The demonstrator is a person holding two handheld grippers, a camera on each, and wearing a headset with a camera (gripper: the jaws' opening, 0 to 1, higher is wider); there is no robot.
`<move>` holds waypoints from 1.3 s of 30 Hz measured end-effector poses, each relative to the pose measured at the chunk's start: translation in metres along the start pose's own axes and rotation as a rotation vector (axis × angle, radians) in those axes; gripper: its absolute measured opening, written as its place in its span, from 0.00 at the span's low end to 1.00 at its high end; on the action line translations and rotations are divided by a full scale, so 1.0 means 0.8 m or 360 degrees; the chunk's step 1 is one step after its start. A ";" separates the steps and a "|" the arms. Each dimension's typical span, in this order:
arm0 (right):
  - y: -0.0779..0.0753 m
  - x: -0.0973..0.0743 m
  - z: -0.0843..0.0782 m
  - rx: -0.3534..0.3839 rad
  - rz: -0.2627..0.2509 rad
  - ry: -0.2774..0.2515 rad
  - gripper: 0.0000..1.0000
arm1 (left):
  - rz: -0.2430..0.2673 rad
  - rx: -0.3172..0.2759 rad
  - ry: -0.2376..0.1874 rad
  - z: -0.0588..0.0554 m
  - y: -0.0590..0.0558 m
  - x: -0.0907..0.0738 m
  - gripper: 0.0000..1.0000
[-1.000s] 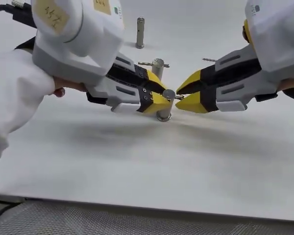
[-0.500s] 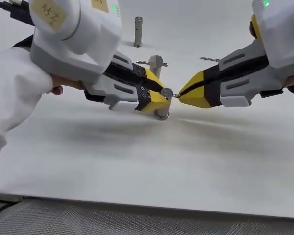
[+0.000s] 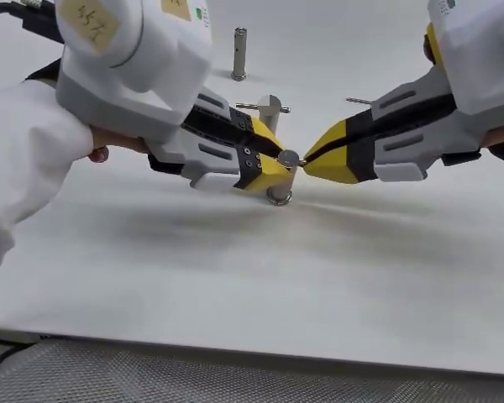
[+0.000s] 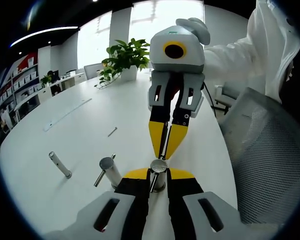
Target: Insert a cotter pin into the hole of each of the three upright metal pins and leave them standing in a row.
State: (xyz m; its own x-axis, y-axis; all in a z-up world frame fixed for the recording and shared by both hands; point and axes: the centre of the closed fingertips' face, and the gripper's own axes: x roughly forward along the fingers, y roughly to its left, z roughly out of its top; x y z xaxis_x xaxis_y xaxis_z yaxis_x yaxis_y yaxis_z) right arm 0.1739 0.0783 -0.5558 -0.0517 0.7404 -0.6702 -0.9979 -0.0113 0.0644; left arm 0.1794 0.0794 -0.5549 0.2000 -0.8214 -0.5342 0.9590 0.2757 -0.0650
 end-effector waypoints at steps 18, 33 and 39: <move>0.001 -0.002 0.003 0.0076 -0.0024 -0.0014 0.10 | 0.0102 -0.0037 -0.0038 -0.009 0.008 -0.008 0.34; 0.000 0.012 0.003 0.0116 -0.0021 -0.0010 0.22 | 0.0298 -0.0208 -0.0068 -0.037 0.020 -0.036 0.78; 0.000 0.019 0.006 0.0122 -0.0010 -0.0022 0.21 | 0.0318 -0.0239 0.0018 -0.061 0.017 -0.038 0.98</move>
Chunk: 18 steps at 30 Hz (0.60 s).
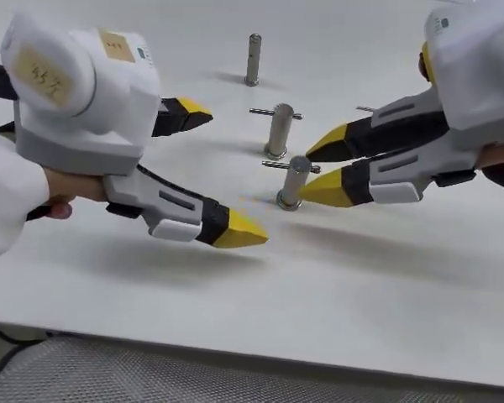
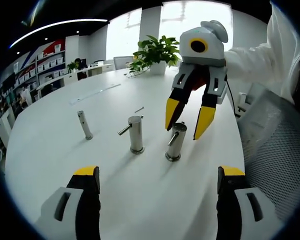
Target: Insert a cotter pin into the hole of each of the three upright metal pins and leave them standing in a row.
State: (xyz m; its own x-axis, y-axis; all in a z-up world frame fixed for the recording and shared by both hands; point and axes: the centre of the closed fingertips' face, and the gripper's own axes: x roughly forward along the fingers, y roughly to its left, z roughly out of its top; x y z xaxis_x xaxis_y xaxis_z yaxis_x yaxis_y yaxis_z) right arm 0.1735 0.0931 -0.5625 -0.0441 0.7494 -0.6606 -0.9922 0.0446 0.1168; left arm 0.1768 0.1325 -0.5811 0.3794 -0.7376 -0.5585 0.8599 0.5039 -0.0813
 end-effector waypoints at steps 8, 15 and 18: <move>0.001 0.013 0.002 0.0008 0.0010 0.0002 0.20 | -0.0007 0.0009 -0.0005 -0.007 -0.008 -0.008 0.99; 0.002 0.022 0.001 -0.0012 0.0015 0.0007 0.17 | 0.0008 -0.0034 -0.0009 -0.012 -0.010 -0.012 0.99; 0.003 0.026 0.004 -0.0016 0.0007 0.0015 0.17 | 0.0004 -0.0030 -0.0006 -0.012 -0.014 -0.011 0.99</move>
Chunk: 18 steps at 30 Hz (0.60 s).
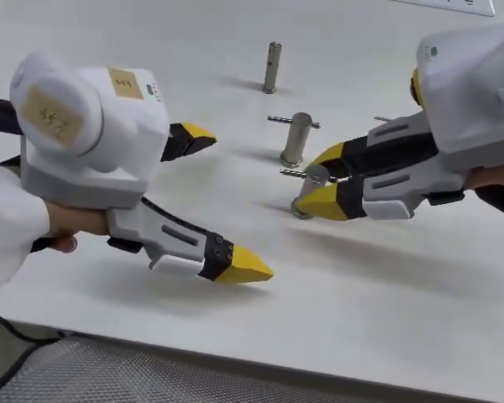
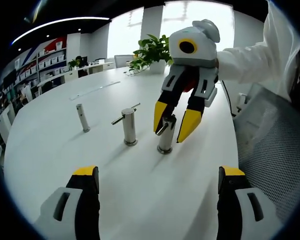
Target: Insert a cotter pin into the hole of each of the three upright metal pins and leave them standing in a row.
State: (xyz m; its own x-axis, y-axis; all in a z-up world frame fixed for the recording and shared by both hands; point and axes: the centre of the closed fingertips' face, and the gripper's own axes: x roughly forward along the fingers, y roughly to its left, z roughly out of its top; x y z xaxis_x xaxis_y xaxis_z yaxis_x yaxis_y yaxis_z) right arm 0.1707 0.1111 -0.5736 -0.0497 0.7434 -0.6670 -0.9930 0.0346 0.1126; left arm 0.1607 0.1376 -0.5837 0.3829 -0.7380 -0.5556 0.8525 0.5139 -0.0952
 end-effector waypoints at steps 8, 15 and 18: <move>-0.005 -0.002 0.000 -0.0051 -0.0023 -0.0001 0.10 | -0.0004 0.0015 -0.0035 0.008 -0.003 0.003 0.99; -0.002 -0.002 0.001 -0.0118 -0.0031 0.0024 0.09 | -0.0004 0.0006 -0.0052 0.014 -0.006 0.002 0.99; -0.002 -0.003 0.002 -0.0129 -0.0051 0.0020 0.08 | -0.0001 0.0005 -0.0052 0.015 -0.006 0.001 0.99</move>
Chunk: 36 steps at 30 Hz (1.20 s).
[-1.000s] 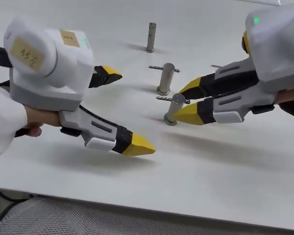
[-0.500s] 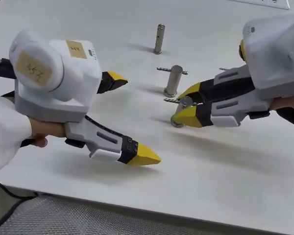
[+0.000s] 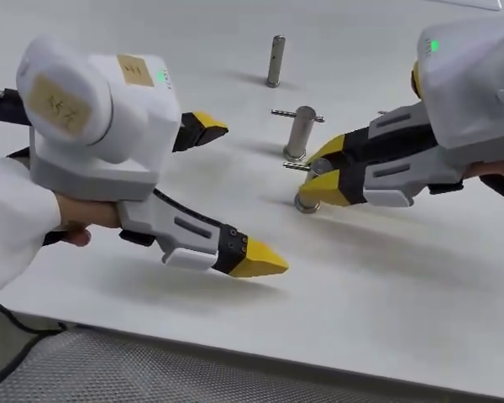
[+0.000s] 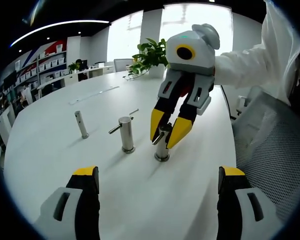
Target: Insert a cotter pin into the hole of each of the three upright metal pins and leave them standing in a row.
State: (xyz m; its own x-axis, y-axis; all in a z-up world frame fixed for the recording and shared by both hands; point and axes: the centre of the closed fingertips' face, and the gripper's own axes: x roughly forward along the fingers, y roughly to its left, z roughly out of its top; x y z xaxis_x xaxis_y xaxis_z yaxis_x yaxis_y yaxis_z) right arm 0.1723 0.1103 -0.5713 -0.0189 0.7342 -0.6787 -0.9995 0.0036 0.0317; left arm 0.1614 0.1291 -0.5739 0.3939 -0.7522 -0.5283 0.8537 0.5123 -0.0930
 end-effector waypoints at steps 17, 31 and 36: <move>-0.031 -0.030 -0.015 0.0032 -0.0094 -0.0013 0.08 | 0.0023 -0.0026 -0.0008 0.009 0.005 -0.005 0.99; -0.073 -0.062 -0.039 0.0065 -0.0165 -0.0017 0.08 | 0.0046 -0.0056 0.0008 0.005 0.010 -0.012 0.99; -0.079 -0.064 -0.041 0.0084 -0.0149 -0.0041 0.08 | 0.0054 -0.0063 0.0012 0.005 0.011 -0.014 0.99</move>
State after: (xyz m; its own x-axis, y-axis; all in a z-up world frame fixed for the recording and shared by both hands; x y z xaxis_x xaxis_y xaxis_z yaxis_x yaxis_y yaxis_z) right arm 0.2353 0.0503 -0.5627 0.0756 0.7460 -0.6617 -0.9941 0.1081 0.0084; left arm 0.1658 0.1402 -0.5659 0.4198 -0.7310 -0.5379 0.8257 0.5537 -0.1081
